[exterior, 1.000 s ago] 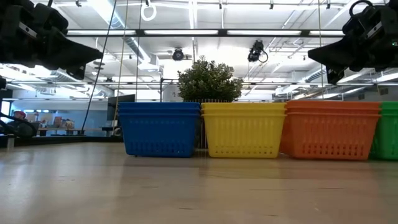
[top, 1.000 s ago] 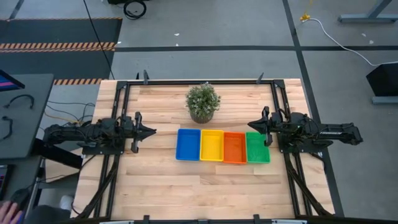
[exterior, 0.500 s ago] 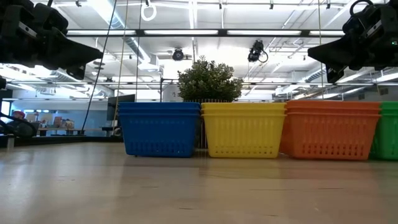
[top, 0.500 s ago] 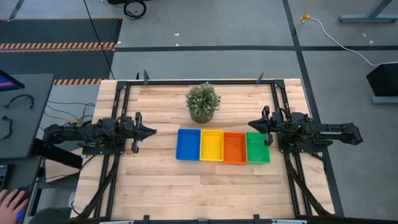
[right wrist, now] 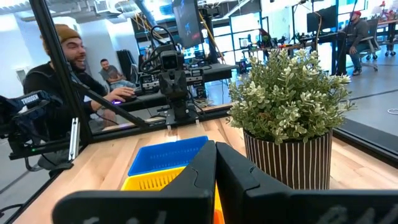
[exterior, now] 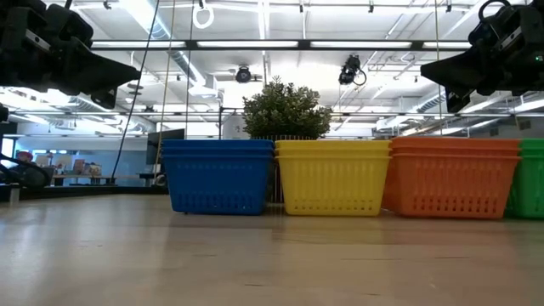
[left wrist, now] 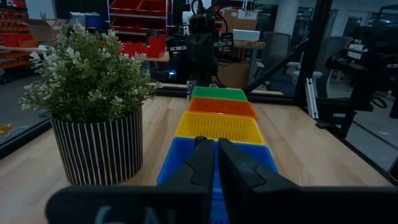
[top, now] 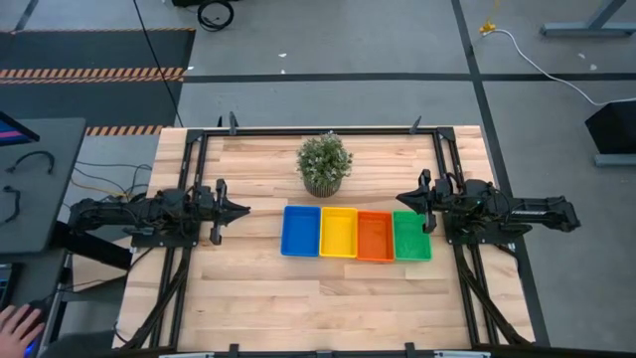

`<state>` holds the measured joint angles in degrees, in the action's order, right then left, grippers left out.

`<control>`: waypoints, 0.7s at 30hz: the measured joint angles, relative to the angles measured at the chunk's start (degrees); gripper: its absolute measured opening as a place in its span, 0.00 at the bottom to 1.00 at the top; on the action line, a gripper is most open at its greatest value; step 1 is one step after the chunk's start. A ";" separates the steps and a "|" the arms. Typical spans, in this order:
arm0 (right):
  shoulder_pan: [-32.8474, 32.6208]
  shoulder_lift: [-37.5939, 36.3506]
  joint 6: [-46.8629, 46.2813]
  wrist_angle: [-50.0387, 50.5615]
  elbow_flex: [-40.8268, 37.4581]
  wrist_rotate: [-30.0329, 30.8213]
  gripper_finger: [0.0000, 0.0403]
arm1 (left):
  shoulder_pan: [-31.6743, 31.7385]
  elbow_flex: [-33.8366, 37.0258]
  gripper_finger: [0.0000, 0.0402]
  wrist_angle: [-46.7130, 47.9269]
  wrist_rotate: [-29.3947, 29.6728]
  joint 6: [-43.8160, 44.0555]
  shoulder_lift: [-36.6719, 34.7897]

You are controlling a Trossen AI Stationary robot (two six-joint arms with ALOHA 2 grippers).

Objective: Stack baskets by color
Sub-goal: Return to Home Position

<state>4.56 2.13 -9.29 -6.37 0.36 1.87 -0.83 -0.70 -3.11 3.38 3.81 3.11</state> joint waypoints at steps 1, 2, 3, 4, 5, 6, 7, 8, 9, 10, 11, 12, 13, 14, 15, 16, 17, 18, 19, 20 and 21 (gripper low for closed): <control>0.00 0.00 -0.01 0.00 0.00 0.00 0.03 | 0.02 -0.01 0.06 0.00 0.00 -0.01 0.00; 0.00 0.00 0.01 0.00 0.00 0.00 0.03 | 0.01 -0.01 0.06 0.00 0.00 -0.02 0.00; 0.00 0.00 -0.01 0.00 0.00 0.00 0.03 | 0.01 -0.01 0.06 0.00 0.00 -0.02 0.00; 0.00 0.00 0.00 0.01 0.00 0.00 0.03 | 0.02 -0.01 0.07 0.00 0.00 0.00 0.00; 0.00 0.00 -0.01 0.00 0.00 0.00 0.03 | 0.00 -0.01 0.07 -0.01 0.00 0.00 0.00; 0.00 0.00 0.00 0.01 0.00 0.00 0.03 | 0.01 -0.01 0.07 0.00 0.00 -0.02 0.00; 0.00 0.00 0.01 0.01 0.00 0.00 0.03 | 0.00 -0.04 0.08 0.00 0.00 -0.02 0.00; 0.00 0.00 -0.01 0.01 0.00 0.00 0.03 | 0.01 -0.04 0.08 0.00 0.00 0.00 0.00; 0.00 0.00 -0.01 0.02 0.00 0.00 0.03 | -0.01 -0.04 0.08 0.00 0.00 0.00 0.00; 0.00 0.00 -0.01 0.00 0.00 0.00 0.03 | 0.01 -0.04 0.09 -0.01 0.00 -0.02 0.00; 0.00 0.00 0.01 0.00 0.00 0.00 0.03 | 0.01 -0.04 0.09 -0.01 0.00 -0.02 0.00; 0.00 0.00 -0.01 0.02 0.00 0.00 0.03 | 0.02 -0.04 0.09 -0.02 0.00 -0.02 0.00; 0.00 0.00 0.01 0.02 0.00 0.00 0.03 | 0.01 -0.04 0.09 -0.02 0.00 0.00 0.00; 0.00 0.00 0.00 0.02 0.00 0.00 0.03 | 0.02 -0.04 0.09 -0.02 0.00 -0.02 0.00; 0.00 0.00 0.00 0.02 0.00 0.00 0.03 | 0.02 -0.04 0.08 -0.02 0.00 -0.02 0.00; 0.00 0.00 0.00 0.02 0.00 0.00 0.03 | 0.02 -0.04 0.08 -0.02 0.00 -0.02 0.00; 0.00 0.00 -0.01 0.02 0.00 0.00 0.03 | 0.01 -0.04 0.07 -0.02 0.00 0.00 0.00; 0.00 0.00 -0.01 0.02 0.00 0.00 0.03 | 0.02 -0.04 0.07 -0.02 0.00 -0.01 0.00; 0.00 0.00 -0.01 0.02 0.00 0.00 0.03 | 0.02 -0.04 0.07 -0.02 0.00 -0.02 0.00; 0.00 0.00 -0.01 0.02 0.00 0.00 0.03 | 0.00 -0.04 0.06 -0.02 0.00 -0.02 0.00; 0.00 0.00 0.00 0.02 0.00 0.00 0.03 | 0.01 -0.04 0.06 -0.02 0.00 0.00 0.00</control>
<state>4.56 2.13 -9.29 -6.35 0.36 1.87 -0.82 -0.73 -3.14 3.38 3.81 3.11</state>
